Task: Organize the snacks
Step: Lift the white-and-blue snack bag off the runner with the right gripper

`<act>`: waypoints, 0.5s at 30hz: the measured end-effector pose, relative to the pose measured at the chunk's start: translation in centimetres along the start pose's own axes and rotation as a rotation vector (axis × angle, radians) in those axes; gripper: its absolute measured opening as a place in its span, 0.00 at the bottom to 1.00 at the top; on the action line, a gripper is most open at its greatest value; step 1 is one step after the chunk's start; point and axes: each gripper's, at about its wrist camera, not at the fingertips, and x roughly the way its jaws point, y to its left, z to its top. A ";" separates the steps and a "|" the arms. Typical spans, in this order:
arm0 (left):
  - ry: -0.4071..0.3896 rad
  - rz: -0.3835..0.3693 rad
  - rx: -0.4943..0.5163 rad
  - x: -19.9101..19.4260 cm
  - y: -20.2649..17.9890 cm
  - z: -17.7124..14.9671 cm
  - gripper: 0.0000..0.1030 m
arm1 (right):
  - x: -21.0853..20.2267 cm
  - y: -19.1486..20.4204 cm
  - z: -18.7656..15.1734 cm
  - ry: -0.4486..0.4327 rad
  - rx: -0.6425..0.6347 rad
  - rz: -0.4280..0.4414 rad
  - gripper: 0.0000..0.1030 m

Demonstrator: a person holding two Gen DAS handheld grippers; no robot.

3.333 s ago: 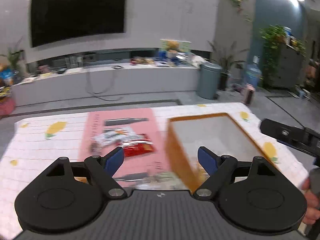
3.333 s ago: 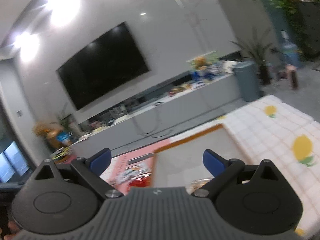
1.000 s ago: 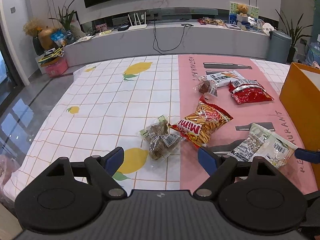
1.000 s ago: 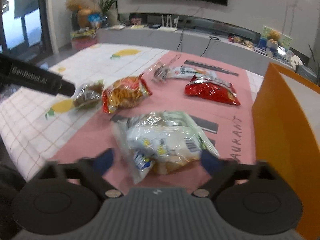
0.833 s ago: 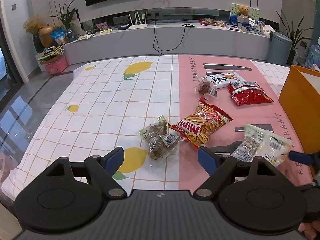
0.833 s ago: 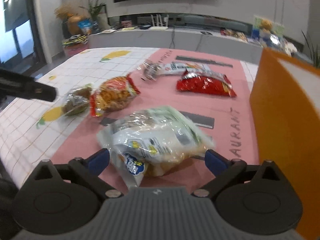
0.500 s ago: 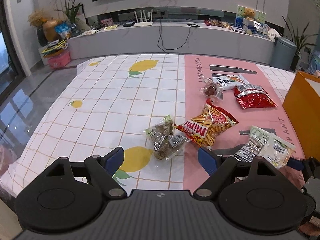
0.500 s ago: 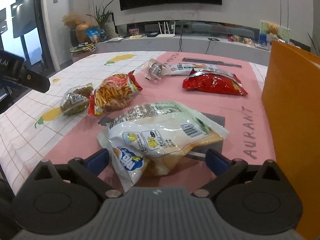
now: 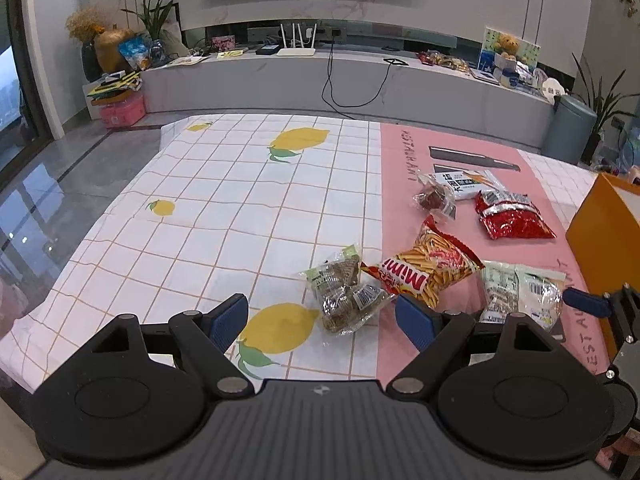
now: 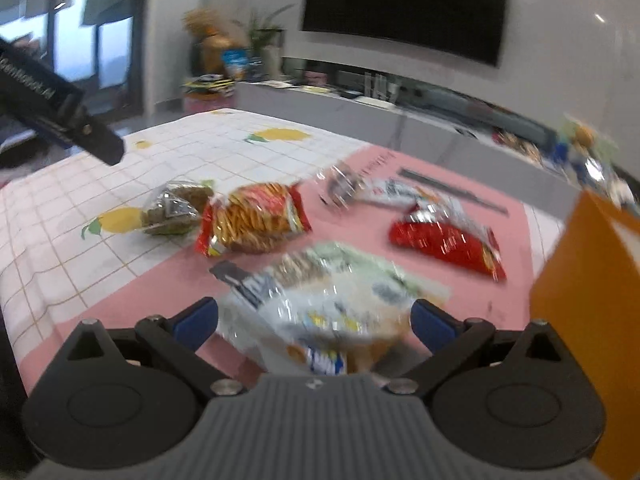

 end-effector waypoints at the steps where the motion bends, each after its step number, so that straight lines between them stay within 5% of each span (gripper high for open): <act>1: 0.002 -0.001 -0.005 0.1 0.1 0.1 0.95 | 0.2 0.1 0.3 -0.001 -0.027 0.013 0.97; 6: 0.019 0.017 -0.018 0.6 0.6 0.2 0.95 | 2.0 0.5 1.4 0.051 -0.016 -0.010 0.97; 15: 0.032 -0.016 -0.079 0.6 1.5 0.6 0.95 | 1.4 0.3 1.8 0.042 0.589 -0.194 0.97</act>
